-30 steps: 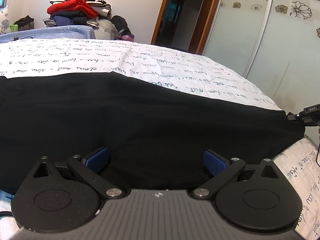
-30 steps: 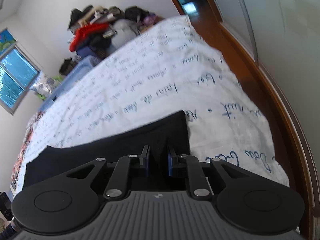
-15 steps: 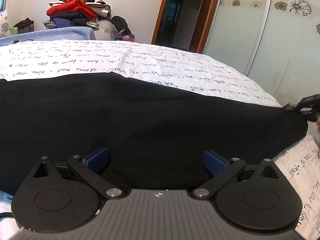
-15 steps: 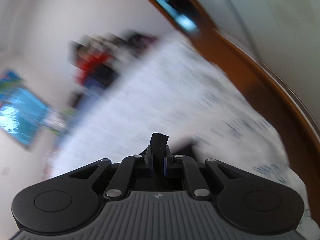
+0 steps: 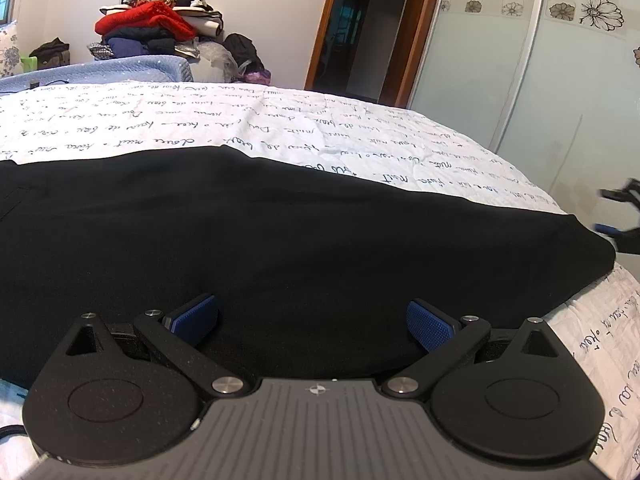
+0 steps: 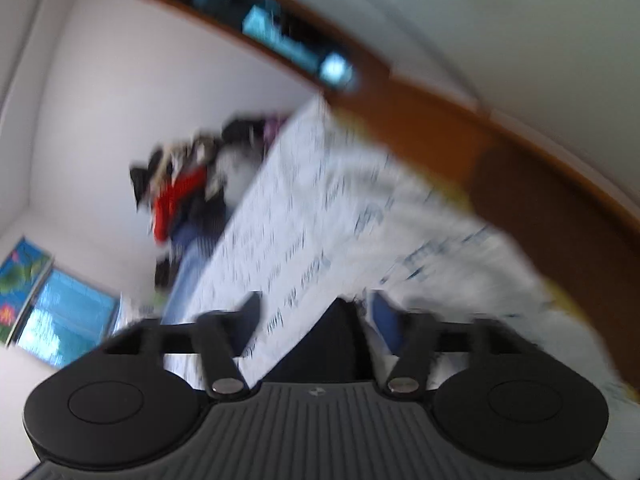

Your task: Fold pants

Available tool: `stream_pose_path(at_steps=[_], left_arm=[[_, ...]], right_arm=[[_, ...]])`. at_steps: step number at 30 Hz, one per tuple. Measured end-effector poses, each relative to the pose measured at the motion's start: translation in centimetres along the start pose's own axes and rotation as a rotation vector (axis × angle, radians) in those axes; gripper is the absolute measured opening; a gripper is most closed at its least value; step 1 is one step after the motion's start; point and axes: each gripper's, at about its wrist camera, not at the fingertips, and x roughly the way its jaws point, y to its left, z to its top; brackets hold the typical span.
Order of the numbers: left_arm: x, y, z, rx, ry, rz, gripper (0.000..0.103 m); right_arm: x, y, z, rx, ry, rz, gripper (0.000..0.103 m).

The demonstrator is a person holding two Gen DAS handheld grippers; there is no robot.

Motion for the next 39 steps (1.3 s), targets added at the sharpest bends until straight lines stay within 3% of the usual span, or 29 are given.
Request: stream_pose_path(at_steps=[3, 6, 9, 10, 12, 16, 20, 24, 27, 30, 34, 36, 39], left_arm=[[-0.8, -1.6, 0.7, 0.035, -0.028, 0.078, 0.097], [-1.0, -4.7, 2.8, 0.088, -0.054, -0.052, 0.099], [1.2, -9.5, 5.0, 0.234, -0.055, -0.149, 0.102], [2.4, -10.8, 5.4, 0.275, -0.048, -0.172, 0.102], [5.2, -13.0, 5.8, 0.331, -0.014, -0.134, 0.1], [8.1, -14.1, 5.8, 0.293, 0.036, -0.003, 0.096], [5.1, -12.0, 4.6, 0.215, -0.087, 0.028, 0.098], [2.6, -10.0, 3.2, 0.112, -0.185, 0.036, 0.1], [1.8, -8.7, 1.5, 0.027, -0.251, 0.064, 0.1], [1.3, -8.1, 0.7, -0.037, -0.278, 0.085, 0.101], [1.9, -6.3, 1.4, -0.13, -0.218, 0.052, 0.102], [2.0, -5.3, 1.5, -0.191, -0.207, 0.045, 0.102], [2.1, -4.1, 1.2, -0.259, -0.19, 0.034, 0.102]], right_arm=[[-3.1, 1.4, -1.9, -0.055, -0.015, 0.011, 0.068], [-2.4, 3.3, -4.3, -0.058, 0.066, 0.098, 0.068], [1.2, 5.8, -5.9, -0.071, 0.146, 0.157, 0.069], [2.9, 6.8, -6.3, -0.064, 0.17, 0.177, 0.069], [6.2, 8.3, -6.9, -0.04, 0.227, 0.195, 0.074], [12.0, 11.0, -8.5, -0.035, 0.352, 0.152, 0.074], [15.1, 13.4, -10.8, -0.098, 0.49, 0.139, 0.074], [17.5, 15.5, -12.0, -0.125, 0.56, 0.139, 0.074], [19.9, 19.3, -12.2, -0.371, 0.615, 0.154, 0.074], [21.3, 22.8, -13.9, -0.729, 0.611, 0.06, 0.074], [22.0, 24.5, -17.9, -1.19, 0.615, -0.027, 0.073], [22.8, 24.1, -20.4, -1.319, 0.685, -0.073, 0.07], [22.9, 23.6, -21.2, -1.332, 0.677, -0.067, 0.062]])
